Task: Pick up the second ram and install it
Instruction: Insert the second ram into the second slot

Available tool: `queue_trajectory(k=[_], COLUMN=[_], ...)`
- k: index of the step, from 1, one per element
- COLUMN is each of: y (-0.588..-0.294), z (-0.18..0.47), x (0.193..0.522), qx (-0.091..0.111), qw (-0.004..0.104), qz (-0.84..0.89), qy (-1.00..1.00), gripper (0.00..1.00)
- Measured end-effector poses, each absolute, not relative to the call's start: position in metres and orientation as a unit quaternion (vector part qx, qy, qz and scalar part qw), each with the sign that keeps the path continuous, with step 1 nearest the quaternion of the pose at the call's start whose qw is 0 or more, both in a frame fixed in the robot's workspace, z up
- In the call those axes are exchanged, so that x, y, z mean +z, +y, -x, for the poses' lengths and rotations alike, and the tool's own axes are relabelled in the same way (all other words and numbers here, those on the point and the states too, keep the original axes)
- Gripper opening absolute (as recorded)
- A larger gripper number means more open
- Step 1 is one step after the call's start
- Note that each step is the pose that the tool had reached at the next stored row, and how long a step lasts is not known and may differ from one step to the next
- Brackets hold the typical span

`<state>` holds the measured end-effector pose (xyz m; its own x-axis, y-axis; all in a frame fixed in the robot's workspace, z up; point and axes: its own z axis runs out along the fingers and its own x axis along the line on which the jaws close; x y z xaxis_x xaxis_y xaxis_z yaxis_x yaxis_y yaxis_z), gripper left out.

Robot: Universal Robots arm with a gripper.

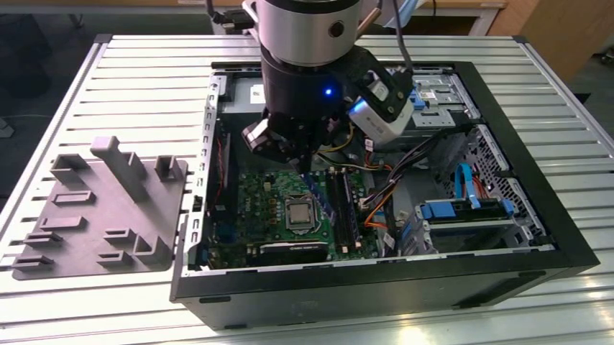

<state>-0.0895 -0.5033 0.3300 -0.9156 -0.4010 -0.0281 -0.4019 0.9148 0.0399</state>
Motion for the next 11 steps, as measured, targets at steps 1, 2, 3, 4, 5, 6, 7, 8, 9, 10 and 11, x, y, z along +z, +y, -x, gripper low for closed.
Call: queue_trajectory(k=[1,2,3,4,5,6,7,8,9,10,11], y=[-0.5033,-0.5033,-0.5033,-0.5033,-0.5033,-0.5033,-0.5033,-0.5033,-0.5033,-0.5033,-0.5033], z=[0.0895,0.0895,0.0895,0.0895,0.0895,0.0894,0.0894,0.0894,0.0894,0.0894,0.0894], x=[0.3300,0.3300,0.3300,0.3300,0.3300,0.3300,0.3300,0.3300,0.3300,0.3300,0.3300], qx=[0.022,0.022,0.022,0.022,0.022,0.022,0.022,0.022,0.022,0.022,0.022], qw=[0.010,0.010,0.010,0.010,0.010,0.010,0.010,0.010,0.010,0.010,0.010], qz=[0.203,0.201,0.199,0.197,0.195,0.193,0.191,0.189,0.187,0.185,0.183], qy=[0.979,0.979,0.980,0.980,0.980,0.981,0.981,0.982,0.982,0.982,0.983], gripper=[0.11,0.11,0.11,0.11,0.11,0.11,0.11,0.11,0.11,0.11,0.11])
